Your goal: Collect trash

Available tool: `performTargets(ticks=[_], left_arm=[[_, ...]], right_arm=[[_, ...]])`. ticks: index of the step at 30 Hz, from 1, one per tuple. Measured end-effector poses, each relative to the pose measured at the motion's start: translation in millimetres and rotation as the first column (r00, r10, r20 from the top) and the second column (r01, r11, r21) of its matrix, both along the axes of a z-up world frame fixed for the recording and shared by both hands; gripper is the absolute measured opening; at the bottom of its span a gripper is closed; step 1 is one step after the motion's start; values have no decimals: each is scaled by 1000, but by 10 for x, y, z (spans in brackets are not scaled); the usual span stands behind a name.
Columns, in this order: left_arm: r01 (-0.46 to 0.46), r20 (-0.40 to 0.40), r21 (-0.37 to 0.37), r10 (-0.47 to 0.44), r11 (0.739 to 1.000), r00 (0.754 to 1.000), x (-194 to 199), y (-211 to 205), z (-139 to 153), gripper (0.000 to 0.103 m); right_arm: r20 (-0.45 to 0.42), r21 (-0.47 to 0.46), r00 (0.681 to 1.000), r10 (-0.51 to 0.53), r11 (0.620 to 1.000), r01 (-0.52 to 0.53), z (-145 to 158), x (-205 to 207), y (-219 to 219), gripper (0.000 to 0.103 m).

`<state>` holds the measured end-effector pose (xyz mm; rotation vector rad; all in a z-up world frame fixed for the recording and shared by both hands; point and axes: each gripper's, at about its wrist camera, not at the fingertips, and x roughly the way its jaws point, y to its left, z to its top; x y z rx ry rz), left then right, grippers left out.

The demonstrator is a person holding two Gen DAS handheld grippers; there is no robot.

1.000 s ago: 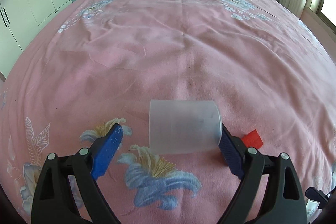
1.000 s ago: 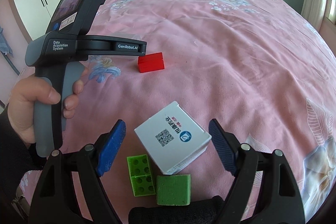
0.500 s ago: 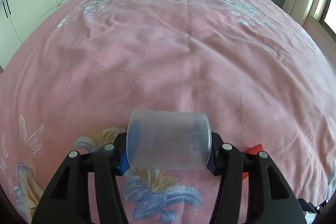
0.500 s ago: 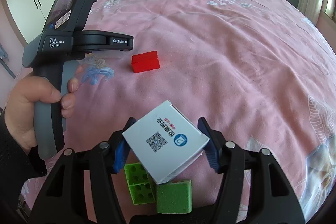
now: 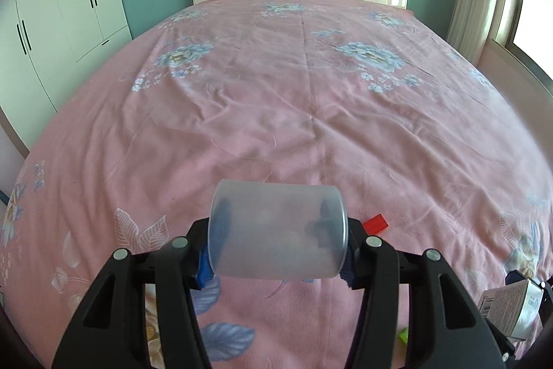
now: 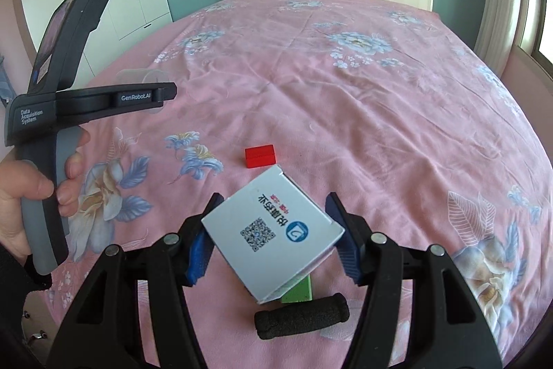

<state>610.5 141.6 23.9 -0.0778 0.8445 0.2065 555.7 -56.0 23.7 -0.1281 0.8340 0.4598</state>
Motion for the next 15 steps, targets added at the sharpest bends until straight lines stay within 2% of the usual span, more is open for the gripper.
performTargets(ticks=[9, 15], left_arm=[[102, 90, 83, -110, 991, 990, -1240, -292, 970, 57], [132, 137, 112, -147, 985, 980, -2093, -460, 1439, 57]], right_arm=[[126, -4, 992, 9, 1000, -8, 972, -871, -202, 61], [201, 10, 980, 10, 1000, -13, 1553, -1612, -393, 61]])
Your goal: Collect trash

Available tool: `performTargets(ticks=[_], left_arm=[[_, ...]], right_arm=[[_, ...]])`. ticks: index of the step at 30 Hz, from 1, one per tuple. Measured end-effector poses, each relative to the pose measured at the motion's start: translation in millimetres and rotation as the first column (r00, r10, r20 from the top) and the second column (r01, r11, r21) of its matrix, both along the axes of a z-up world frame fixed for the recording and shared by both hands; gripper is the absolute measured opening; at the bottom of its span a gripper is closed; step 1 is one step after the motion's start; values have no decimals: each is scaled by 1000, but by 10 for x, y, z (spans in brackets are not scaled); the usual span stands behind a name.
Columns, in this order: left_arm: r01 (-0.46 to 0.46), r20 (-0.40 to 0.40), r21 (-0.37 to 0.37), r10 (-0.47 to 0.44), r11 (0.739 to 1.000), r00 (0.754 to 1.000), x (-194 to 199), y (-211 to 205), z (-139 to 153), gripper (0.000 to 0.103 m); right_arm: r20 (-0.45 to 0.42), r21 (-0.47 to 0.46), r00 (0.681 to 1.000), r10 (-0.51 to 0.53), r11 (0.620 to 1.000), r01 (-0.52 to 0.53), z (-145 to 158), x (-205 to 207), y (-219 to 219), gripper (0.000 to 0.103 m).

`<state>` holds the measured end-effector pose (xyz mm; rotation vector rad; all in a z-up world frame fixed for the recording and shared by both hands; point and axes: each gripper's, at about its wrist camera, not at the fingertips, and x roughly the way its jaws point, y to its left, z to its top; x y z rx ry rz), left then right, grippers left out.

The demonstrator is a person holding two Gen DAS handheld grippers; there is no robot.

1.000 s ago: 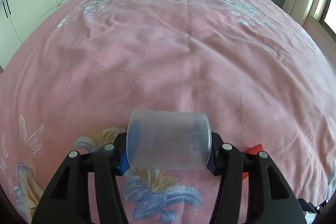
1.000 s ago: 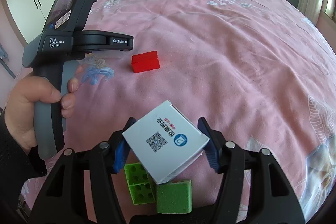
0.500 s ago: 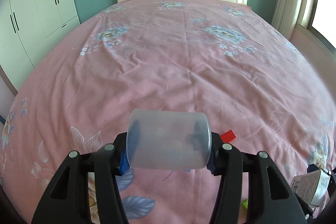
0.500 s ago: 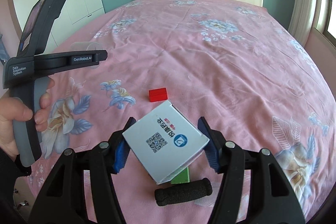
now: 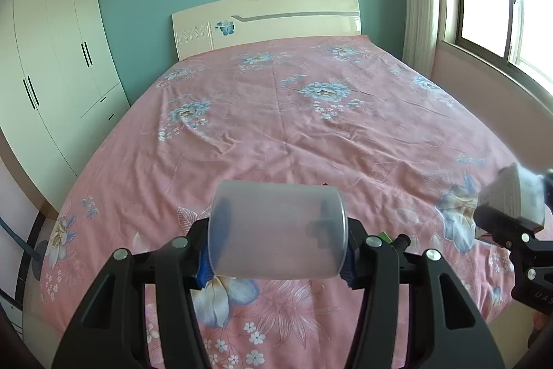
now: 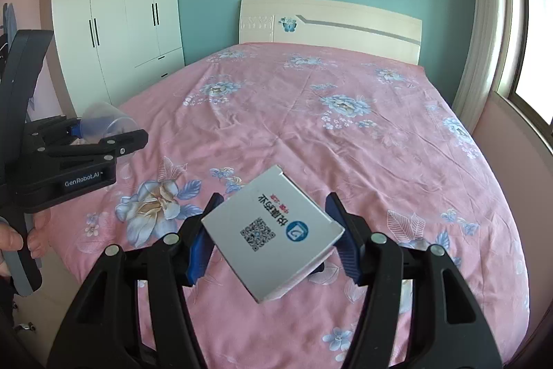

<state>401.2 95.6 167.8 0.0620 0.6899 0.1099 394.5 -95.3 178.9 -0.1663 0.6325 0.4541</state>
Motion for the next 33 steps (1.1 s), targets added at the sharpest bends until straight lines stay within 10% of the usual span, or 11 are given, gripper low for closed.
performTargets(ticks=[17, 33], left_arm=[[84, 95, 59, -90, 995, 991, -1720, -385, 576, 57], [159, 42, 81, -163, 984, 986, -2382, -496, 230, 57]], right_arm=[[160, -12, 987, 18, 1000, -16, 860, -1826, -437, 61], [160, -18, 984, 81, 997, -79, 757, -2513, -528, 61]])
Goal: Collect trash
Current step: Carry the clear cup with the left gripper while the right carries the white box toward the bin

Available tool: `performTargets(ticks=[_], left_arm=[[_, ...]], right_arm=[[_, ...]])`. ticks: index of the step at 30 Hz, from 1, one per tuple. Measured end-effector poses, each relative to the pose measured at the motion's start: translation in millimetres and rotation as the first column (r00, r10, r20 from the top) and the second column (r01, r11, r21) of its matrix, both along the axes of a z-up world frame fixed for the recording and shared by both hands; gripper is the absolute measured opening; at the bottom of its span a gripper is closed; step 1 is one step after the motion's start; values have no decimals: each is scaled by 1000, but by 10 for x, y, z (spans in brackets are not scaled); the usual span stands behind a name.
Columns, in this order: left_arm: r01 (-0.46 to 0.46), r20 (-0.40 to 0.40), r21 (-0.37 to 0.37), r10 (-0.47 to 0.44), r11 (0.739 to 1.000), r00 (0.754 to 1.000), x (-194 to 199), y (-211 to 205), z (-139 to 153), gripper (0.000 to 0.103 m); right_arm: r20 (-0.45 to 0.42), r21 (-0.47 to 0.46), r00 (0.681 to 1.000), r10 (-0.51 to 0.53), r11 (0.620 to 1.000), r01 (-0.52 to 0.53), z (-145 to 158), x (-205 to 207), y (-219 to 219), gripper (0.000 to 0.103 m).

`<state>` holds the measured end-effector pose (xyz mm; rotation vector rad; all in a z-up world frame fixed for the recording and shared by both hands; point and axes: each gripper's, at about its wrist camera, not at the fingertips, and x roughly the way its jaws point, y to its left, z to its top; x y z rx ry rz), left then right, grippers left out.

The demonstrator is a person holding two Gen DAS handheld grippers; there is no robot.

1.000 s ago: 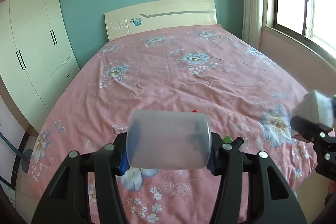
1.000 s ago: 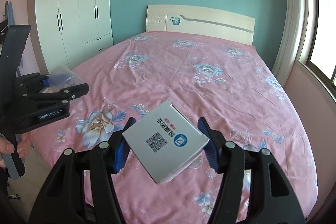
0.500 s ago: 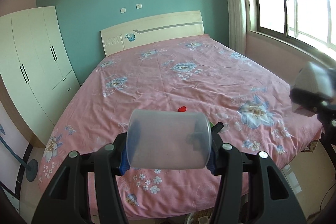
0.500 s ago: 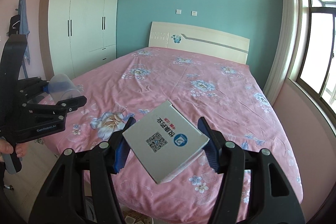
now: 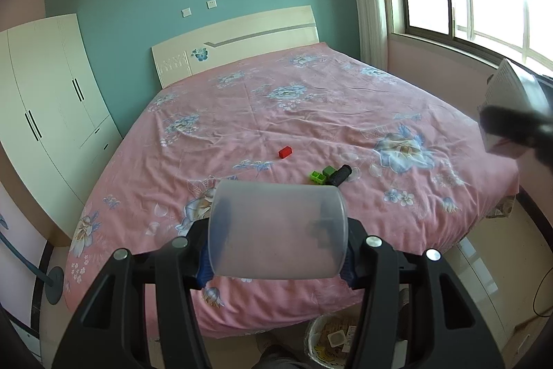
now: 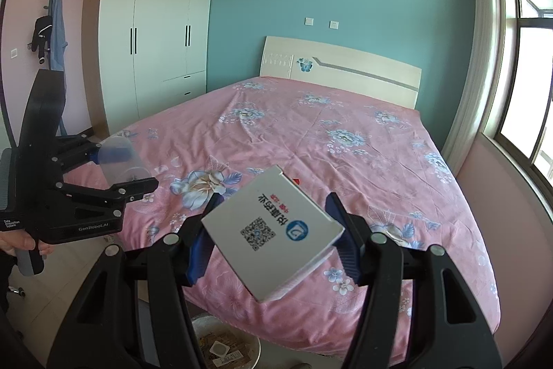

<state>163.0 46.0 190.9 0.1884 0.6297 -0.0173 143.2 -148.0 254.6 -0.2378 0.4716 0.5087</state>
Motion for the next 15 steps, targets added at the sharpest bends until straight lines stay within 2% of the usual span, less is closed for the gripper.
performTargets(ticks=[8, 15], left_arm=[[45, -54, 0, -45, 999, 998, -160, -82, -325, 57], [77, -123, 2, -77, 997, 989, -278, -134, -755, 57]], right_arm=[[-31, -8, 999, 34, 999, -35, -250, -209, -21, 61], [-72, -40, 995, 65, 997, -68, -588, -339, -2, 61]])
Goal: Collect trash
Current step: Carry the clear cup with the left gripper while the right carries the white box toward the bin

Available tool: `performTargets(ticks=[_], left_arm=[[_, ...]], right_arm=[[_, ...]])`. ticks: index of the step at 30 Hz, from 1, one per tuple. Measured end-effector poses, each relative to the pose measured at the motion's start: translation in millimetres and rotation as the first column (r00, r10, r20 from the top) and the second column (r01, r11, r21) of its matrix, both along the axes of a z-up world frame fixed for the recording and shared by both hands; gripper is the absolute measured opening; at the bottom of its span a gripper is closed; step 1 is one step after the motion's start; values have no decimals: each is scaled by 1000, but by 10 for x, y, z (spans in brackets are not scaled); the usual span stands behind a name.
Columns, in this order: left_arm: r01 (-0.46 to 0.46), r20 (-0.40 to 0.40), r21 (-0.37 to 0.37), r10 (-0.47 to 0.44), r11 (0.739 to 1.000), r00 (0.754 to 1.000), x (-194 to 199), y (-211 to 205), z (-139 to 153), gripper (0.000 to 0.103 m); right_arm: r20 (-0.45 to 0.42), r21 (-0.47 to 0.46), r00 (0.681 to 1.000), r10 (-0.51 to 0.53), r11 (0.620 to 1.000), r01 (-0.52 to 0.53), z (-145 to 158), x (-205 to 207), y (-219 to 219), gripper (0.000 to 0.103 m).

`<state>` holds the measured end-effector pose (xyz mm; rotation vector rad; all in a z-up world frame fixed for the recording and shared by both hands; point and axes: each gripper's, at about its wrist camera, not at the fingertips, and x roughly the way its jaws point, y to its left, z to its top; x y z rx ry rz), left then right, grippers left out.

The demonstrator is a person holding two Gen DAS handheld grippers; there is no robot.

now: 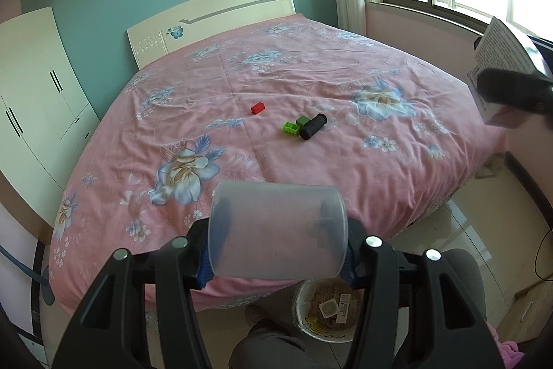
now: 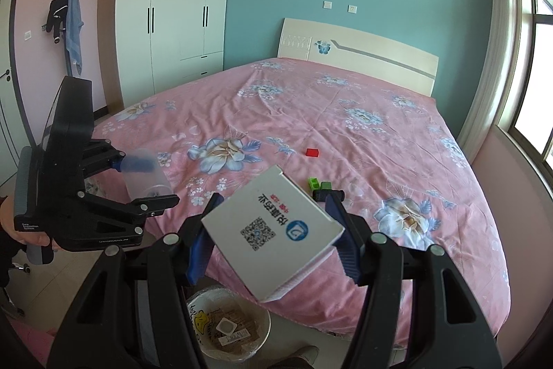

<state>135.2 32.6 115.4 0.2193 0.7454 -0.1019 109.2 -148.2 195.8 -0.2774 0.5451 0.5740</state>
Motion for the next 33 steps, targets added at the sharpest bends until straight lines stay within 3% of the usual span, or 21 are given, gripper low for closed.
performTargets(ticks=[10, 20, 26, 33], left_arm=[[27, -126, -9, -28, 1000, 992, -69, -45, -655, 57], [17, -260, -31, -25, 999, 965, -41, -21, -1350, 57], [19, -332, -40, -31, 999, 943, -60, -53, -1758, 57], [9, -420, -63, -34, 998, 907, -44, -82, -2245, 56]], right_arm=[[-93, -41, 995, 24, 999, -27, -595, -101, 11, 61], [-215, -59, 976, 25, 998, -39, -1248, -58, 33, 61], [-293, -65, 956, 30, 997, -51, -1651, -67, 96, 61], [-412, -67, 911, 27, 996, -59, -2184, -61, 170, 61]])
